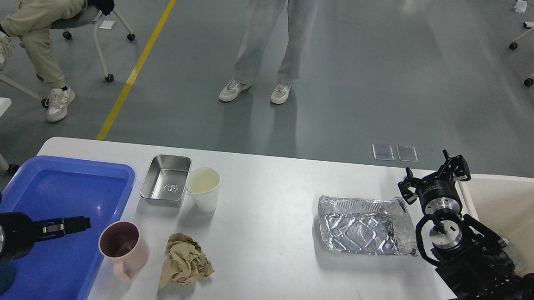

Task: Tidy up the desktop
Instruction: 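Reach the left gripper low toward the pink mug and grasp it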

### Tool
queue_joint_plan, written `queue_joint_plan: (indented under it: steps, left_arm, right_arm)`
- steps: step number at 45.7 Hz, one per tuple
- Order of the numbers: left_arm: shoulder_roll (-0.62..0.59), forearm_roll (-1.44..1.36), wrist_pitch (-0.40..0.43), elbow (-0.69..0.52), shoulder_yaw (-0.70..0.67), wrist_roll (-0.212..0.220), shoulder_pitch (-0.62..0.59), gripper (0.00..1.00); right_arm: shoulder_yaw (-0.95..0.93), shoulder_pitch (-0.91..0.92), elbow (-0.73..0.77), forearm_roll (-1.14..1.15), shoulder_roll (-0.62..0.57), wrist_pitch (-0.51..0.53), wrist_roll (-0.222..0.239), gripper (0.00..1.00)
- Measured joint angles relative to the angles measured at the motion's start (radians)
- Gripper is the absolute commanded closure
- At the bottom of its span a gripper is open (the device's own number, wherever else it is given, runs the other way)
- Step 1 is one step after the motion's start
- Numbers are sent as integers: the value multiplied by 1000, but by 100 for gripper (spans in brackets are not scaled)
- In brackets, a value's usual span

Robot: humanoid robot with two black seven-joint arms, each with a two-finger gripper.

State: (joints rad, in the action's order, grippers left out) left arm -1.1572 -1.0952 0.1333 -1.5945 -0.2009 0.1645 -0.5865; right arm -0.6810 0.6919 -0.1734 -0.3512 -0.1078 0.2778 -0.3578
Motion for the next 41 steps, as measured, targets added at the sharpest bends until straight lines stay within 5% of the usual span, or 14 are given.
queue_joint_plan:
  steps: [26,41]
  left_arm:
    - [204,-1,-39,135,86,1,-22,33]
    - [207,-2,-40,141,144,6,-54,64]
  right_arm:
    - [0,3,1,0,-7,0,0,0]
    - [0,10,2,0,-17,0,2,0]
